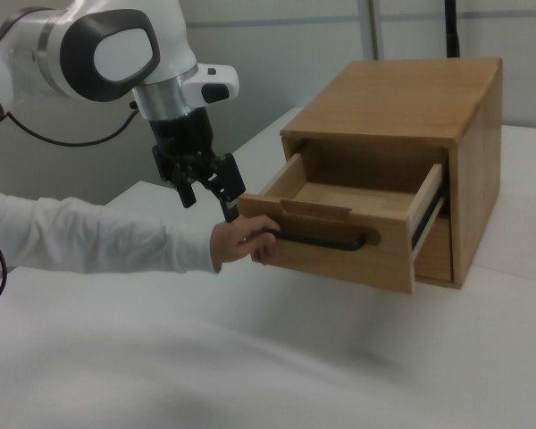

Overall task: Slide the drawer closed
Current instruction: 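Lower the gripper toward the black handle of the open wooden drawer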

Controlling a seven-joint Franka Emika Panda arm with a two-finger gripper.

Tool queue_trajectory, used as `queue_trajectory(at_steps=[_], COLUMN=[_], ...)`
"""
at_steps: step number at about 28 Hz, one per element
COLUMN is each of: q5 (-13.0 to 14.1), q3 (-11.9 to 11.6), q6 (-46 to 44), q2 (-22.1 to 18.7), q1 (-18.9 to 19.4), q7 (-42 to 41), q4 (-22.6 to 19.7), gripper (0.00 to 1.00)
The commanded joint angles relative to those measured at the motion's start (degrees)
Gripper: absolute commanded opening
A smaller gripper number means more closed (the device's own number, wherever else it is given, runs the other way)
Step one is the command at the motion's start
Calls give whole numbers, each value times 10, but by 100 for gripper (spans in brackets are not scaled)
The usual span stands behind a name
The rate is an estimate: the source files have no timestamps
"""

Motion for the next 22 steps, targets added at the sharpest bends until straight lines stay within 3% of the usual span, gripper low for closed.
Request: queue_trajectory(at_steps=[1, 8, 22], q5=[-3, -20, -73], q3=[3, 3, -4], q6=[-7, -6, -3], q2=[-2, 7, 79], q1=[1, 2, -5], q7=[3, -11, -12], q4=[6, 4, 4], gripper=[1, 0, 0])
